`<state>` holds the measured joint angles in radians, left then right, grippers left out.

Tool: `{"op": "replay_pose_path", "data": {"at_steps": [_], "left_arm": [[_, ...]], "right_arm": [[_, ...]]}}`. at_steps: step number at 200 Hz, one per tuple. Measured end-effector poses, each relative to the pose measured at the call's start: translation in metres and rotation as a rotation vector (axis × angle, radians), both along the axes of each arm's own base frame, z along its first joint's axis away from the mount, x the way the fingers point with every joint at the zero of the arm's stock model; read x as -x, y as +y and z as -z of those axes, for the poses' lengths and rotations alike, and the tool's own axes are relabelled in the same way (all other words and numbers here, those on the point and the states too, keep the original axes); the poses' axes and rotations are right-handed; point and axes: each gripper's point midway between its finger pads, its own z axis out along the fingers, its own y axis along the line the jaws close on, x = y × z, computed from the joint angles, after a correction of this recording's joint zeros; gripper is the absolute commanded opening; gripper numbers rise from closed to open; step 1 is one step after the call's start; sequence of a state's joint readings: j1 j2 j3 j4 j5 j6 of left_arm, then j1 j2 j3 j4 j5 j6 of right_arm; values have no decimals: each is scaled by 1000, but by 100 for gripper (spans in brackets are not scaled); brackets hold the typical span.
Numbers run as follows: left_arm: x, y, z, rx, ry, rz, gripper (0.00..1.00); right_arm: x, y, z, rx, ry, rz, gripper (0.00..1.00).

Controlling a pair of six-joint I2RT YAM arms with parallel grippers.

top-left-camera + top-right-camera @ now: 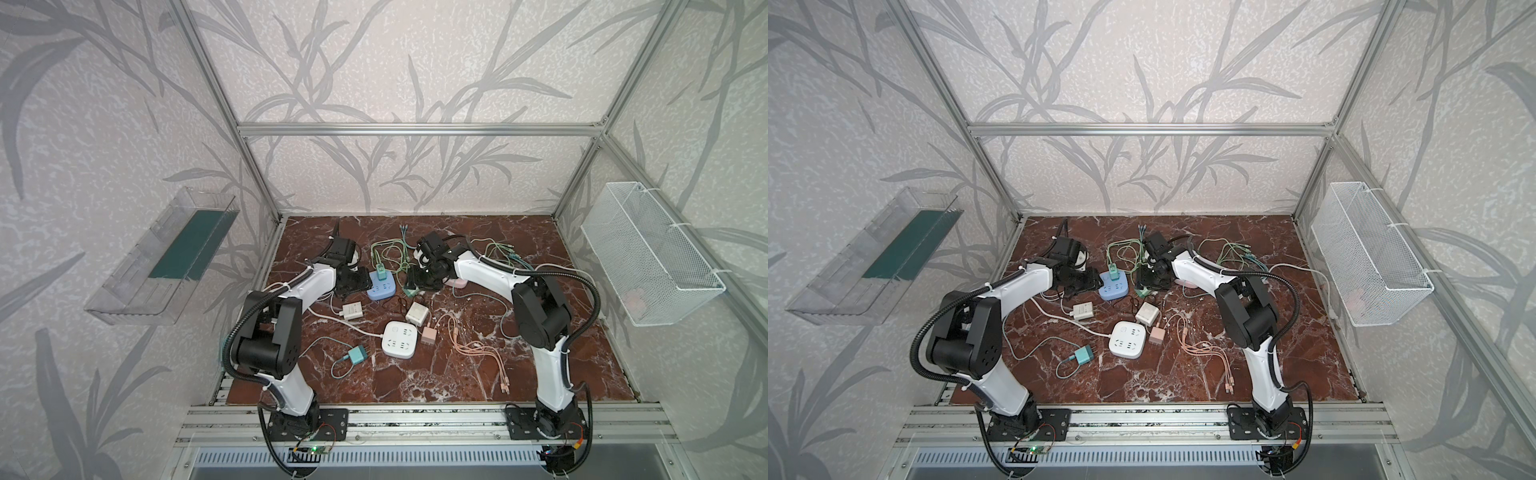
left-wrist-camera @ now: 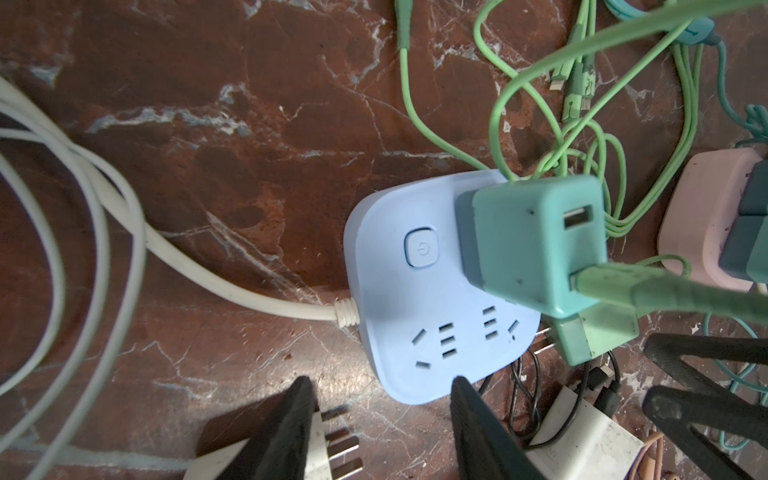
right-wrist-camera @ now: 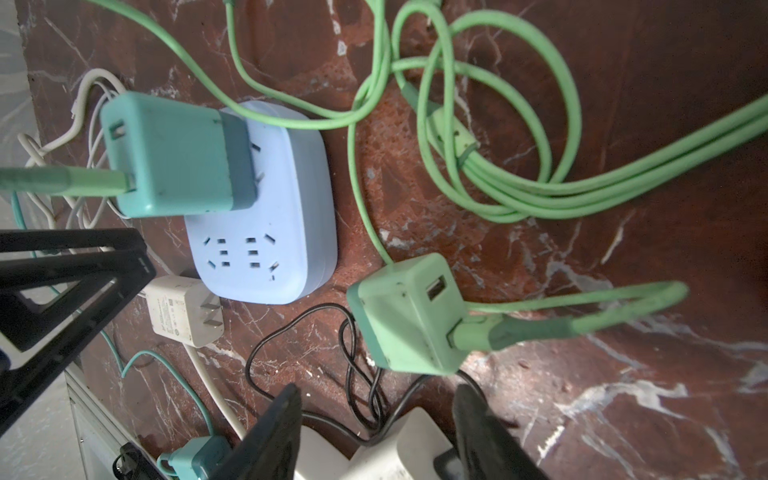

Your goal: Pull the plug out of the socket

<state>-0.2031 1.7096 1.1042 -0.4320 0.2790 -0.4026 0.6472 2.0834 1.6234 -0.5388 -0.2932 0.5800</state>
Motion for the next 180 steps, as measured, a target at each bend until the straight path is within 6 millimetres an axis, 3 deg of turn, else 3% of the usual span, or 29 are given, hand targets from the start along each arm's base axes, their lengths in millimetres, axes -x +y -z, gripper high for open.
{"op": "replay_pose_path", "data": {"at_steps": [50,105,180], "left_arm": [[-4,0,1,14,-9,-5,55],[-6,4,2,34,-10,-21,55],[-3,16,10,58,16,-51,55]], "right_arm": [[-2,31,-30,17,-161,-87,61],[-15,48,-40,67,-311,-83,60],[-34,86,-20,171,-462,-102,58]]}}
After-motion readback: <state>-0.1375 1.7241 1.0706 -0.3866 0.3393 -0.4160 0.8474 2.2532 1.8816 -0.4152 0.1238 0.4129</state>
